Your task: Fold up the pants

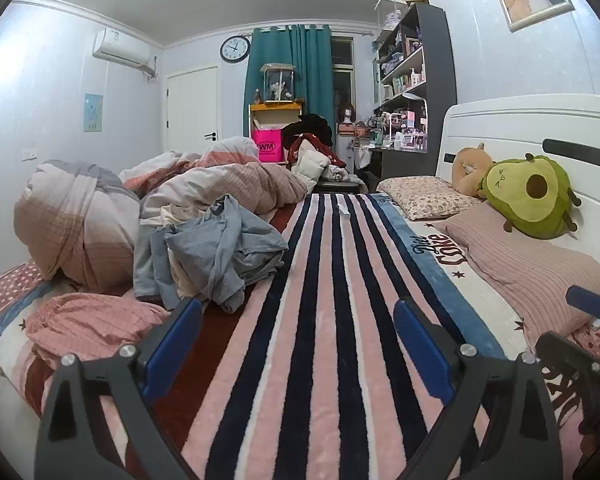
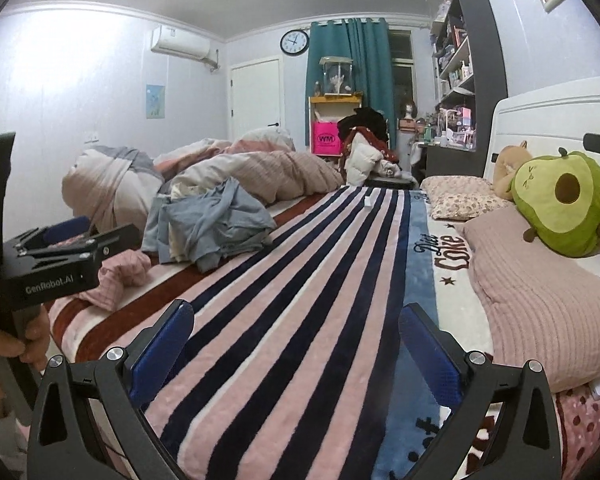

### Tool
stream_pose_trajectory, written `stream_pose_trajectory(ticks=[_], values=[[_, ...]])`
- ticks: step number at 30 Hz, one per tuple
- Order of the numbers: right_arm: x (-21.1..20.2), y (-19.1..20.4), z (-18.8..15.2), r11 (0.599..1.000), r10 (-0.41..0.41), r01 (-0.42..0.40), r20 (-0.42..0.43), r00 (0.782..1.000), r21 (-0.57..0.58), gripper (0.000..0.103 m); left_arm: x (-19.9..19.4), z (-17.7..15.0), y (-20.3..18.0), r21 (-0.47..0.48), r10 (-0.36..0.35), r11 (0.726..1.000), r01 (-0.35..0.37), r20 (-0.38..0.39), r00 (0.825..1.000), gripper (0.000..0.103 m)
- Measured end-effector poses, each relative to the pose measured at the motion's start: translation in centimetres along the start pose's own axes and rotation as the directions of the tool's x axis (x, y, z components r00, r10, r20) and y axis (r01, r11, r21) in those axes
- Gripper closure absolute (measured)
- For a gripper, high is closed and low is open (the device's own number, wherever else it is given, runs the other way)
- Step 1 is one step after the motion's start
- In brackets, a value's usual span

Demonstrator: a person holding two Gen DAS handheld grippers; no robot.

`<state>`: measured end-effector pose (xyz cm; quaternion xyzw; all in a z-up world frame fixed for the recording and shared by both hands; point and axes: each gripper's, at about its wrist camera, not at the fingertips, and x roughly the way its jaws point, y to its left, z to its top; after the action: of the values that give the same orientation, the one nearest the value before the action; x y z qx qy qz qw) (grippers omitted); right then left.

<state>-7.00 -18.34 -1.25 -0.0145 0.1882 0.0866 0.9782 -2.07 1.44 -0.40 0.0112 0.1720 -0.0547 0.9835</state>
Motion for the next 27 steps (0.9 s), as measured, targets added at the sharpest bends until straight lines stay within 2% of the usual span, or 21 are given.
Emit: stream_pose_trajectory(ticks=[11, 27], values=[[-0.8, 0.1, 0.6, 0.999, -0.030, 0.031, 0.021, 0.999, -0.015, 0.001, -0.3, -0.3, 0.4, -0.002, 0.010, 1.000, -0.010, 0.002, 1.000, 0.008], [-1.7, 0.4, 0.9, 1.000, 0.003, -0.002, 0.039, 0.999, -0.014, 0.001, -1.4, -0.1, 0.9, -0.009, 0.018, 1.000, -0.018, 0.019, 1.000, 0.008]])
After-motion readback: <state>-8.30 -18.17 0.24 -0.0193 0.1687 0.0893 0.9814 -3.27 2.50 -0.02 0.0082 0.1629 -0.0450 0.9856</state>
